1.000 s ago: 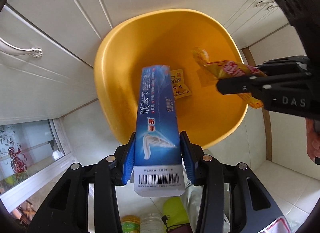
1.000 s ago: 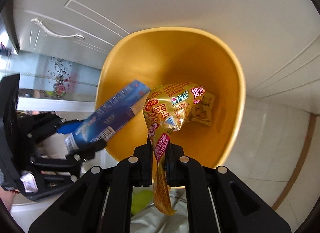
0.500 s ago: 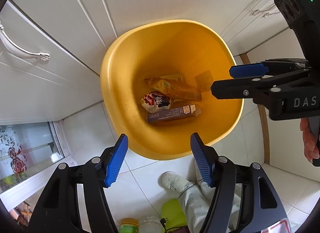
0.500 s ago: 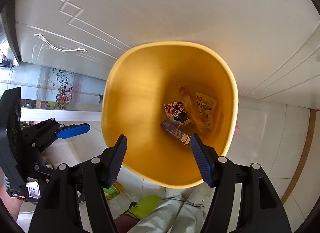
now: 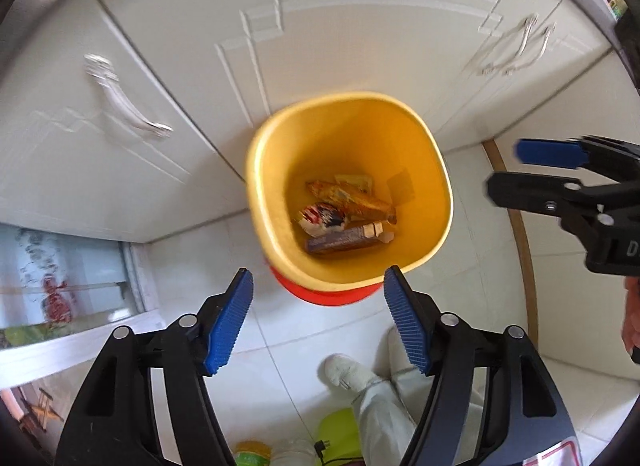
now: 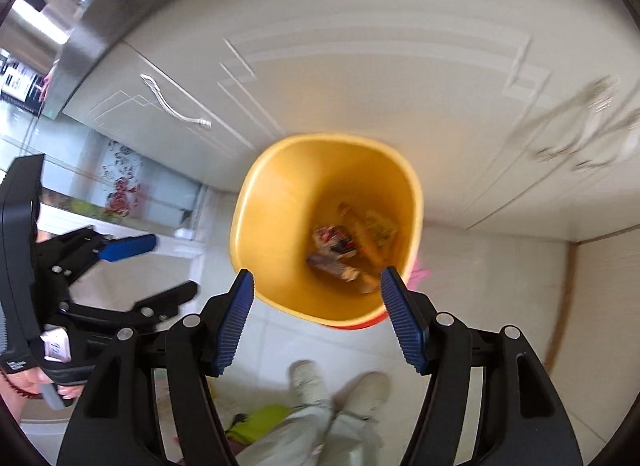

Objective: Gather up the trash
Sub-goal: 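Raise both tools from the bin back toward the counter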

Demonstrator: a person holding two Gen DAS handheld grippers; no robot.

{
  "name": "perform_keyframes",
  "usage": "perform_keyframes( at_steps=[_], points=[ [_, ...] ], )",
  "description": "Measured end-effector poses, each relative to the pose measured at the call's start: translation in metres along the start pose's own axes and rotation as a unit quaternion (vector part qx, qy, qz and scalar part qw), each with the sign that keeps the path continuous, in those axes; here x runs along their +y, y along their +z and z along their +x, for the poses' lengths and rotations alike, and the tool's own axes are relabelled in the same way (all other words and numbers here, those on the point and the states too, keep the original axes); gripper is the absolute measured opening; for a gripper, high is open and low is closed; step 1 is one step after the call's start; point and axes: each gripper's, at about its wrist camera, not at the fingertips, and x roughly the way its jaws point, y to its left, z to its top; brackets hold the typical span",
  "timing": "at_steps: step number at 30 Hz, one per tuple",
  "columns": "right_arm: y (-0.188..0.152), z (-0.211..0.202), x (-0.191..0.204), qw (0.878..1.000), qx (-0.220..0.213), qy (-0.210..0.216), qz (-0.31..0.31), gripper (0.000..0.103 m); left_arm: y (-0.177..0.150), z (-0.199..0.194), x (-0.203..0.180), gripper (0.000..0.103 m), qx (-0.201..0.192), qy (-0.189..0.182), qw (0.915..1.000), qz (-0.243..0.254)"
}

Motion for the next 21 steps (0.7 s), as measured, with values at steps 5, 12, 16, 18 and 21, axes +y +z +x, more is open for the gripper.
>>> perform_keyframes(
  at_steps=[5,12,16,18,21],
  points=[
    [-0.012,-0.069,0.02,0.994,-0.085,-0.061,-0.016,0.067,-0.013,-0.058,-0.005,0.075,-0.067,0.031,0.9968,-0.029],
    [-0.023,-0.171,0.045,0.972,-0.207,-0.113,-0.022,0.067,-0.023,-0.143,-0.004,0.076,-0.168,0.046,0.9822,-0.07],
    [-0.025,-0.217,0.061,0.952,-0.276,-0.131,-0.032,0.075,-0.02,-0.19,-0.004,0.081,-0.231,0.055,0.9684,-0.077],
    [-0.023,-0.234,0.066,0.942,-0.305,-0.133,-0.032,0.077,-0.016,-0.201,-0.004,0.082,-0.25,0.055,0.9639,-0.073],
    [-0.016,-0.243,0.071,0.937,-0.321,-0.134,-0.03,0.077,-0.006,-0.216,-0.004,0.084,-0.271,0.062,0.9587,-0.061]
  ],
)
